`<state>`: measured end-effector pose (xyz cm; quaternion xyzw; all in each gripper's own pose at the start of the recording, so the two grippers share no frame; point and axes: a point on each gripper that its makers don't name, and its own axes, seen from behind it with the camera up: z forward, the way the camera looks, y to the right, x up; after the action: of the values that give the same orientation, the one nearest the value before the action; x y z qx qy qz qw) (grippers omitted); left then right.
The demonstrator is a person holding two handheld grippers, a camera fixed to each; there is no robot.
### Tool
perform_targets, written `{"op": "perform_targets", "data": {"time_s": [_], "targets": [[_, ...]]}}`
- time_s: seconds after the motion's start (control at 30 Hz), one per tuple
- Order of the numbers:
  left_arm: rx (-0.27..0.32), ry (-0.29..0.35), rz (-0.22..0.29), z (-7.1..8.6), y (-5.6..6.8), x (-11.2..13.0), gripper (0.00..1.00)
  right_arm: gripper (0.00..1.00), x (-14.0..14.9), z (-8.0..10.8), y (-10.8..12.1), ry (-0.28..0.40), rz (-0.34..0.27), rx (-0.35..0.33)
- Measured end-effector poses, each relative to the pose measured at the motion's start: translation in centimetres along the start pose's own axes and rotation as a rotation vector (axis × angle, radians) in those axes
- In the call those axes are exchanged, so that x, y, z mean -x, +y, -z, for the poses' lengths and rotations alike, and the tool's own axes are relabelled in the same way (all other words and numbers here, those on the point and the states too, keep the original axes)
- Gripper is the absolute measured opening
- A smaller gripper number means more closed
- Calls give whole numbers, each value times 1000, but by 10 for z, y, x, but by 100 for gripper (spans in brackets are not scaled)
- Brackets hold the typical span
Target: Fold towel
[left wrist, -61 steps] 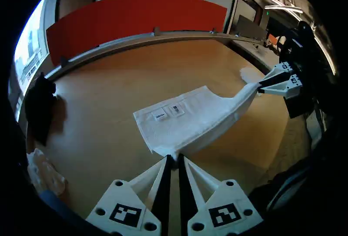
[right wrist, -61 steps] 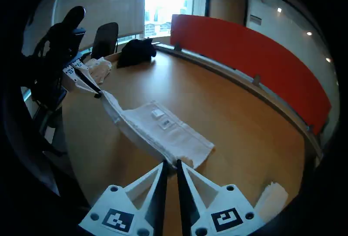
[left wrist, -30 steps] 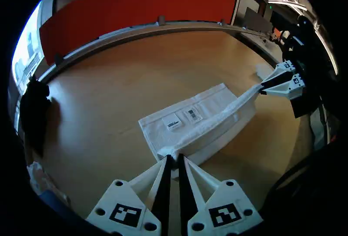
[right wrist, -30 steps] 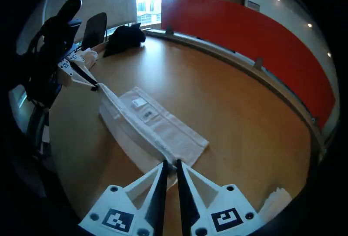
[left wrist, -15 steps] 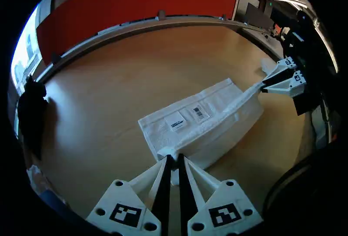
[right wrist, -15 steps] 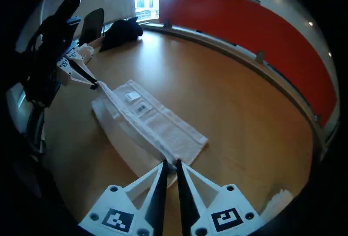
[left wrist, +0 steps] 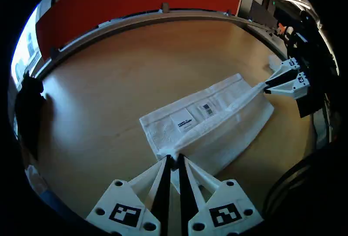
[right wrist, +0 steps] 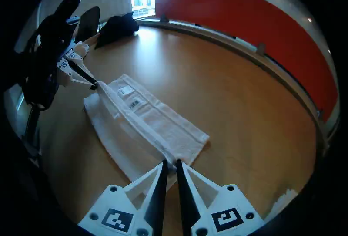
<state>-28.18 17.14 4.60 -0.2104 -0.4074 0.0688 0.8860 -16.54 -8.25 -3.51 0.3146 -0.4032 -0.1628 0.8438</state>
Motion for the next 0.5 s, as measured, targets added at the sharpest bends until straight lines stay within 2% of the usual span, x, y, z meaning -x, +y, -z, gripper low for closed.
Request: {"op": "perform_targets", "data": {"time_s": [0.17,0.5], "targets": [[-23,1,5,-9,-7,-2,15,18,-1,-7,3,4,-9,10],[-31,15,-47,-13,-11,-8,23,22,-1,-13,10,3,-7,35]]}}
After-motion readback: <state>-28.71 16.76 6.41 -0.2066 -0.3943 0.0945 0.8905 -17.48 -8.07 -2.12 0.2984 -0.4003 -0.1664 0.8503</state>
